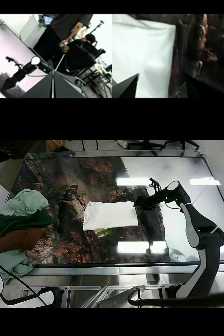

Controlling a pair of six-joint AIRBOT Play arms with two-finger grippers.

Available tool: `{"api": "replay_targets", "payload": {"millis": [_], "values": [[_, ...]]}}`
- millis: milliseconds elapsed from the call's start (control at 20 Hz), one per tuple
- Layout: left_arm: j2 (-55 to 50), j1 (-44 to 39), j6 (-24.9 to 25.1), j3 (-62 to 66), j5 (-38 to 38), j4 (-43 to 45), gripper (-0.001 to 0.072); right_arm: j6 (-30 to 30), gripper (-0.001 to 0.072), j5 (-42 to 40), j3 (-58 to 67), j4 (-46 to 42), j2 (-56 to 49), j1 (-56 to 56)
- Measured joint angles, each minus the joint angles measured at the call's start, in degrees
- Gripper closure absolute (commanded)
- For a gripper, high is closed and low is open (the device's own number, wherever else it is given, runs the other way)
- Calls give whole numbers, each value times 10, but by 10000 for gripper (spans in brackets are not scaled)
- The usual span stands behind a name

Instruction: Fold the shirts.

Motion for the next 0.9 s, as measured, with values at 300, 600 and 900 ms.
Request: {"api": "replay_targets", "payload": {"millis": [300, 600, 900], "values": [[0, 0, 0, 0, -1, 0, 687, -51, 434, 27, 0, 64, -44, 13], [0, -16, 0, 0, -1, 0, 687, -87, 694, 39, 1, 122, -20, 2], [0, -50, 0, 0, -1, 3, 687, -25, 695, 40, 1, 65, 59, -126]]}}
